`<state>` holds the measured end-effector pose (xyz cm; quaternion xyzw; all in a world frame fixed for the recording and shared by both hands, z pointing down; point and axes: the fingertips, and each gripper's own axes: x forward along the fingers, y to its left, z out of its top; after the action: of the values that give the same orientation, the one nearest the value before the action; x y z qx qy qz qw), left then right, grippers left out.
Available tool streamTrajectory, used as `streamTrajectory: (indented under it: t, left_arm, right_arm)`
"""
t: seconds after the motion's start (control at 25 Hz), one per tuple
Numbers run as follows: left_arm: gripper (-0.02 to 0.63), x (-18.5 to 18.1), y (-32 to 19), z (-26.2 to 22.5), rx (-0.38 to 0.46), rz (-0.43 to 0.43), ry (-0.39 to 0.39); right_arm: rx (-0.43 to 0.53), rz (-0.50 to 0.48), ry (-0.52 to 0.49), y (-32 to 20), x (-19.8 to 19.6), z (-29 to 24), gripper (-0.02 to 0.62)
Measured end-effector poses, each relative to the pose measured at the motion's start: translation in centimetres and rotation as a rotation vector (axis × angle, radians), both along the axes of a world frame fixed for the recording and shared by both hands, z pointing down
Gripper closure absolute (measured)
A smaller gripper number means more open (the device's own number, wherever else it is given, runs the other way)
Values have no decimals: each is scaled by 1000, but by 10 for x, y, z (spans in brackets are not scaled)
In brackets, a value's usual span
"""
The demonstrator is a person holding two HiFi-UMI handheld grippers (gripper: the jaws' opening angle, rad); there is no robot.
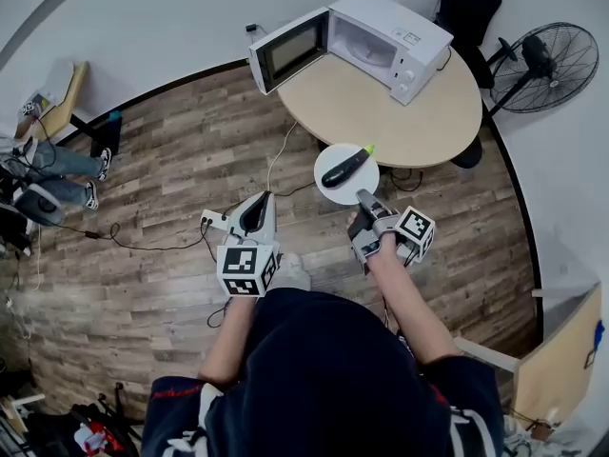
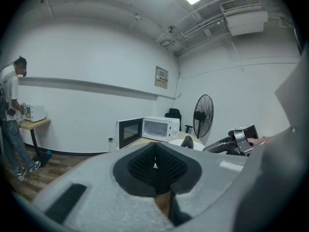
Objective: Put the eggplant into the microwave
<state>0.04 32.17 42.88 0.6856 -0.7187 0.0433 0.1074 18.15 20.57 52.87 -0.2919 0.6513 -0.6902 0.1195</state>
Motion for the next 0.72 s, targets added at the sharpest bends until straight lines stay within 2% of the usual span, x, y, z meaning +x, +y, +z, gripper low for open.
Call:
streamTrajectory:
  t: [0.32, 0.72]
  left_arm:
    - [591, -50, -45, -10, 9, 35, 5]
    - [591, -100, -88, -1, -1, 92, 29]
  right_arm:
    - [6, 10, -5, -40, -54, -9, 575]
    - [-18, 53, 26, -73, -102, -4, 575]
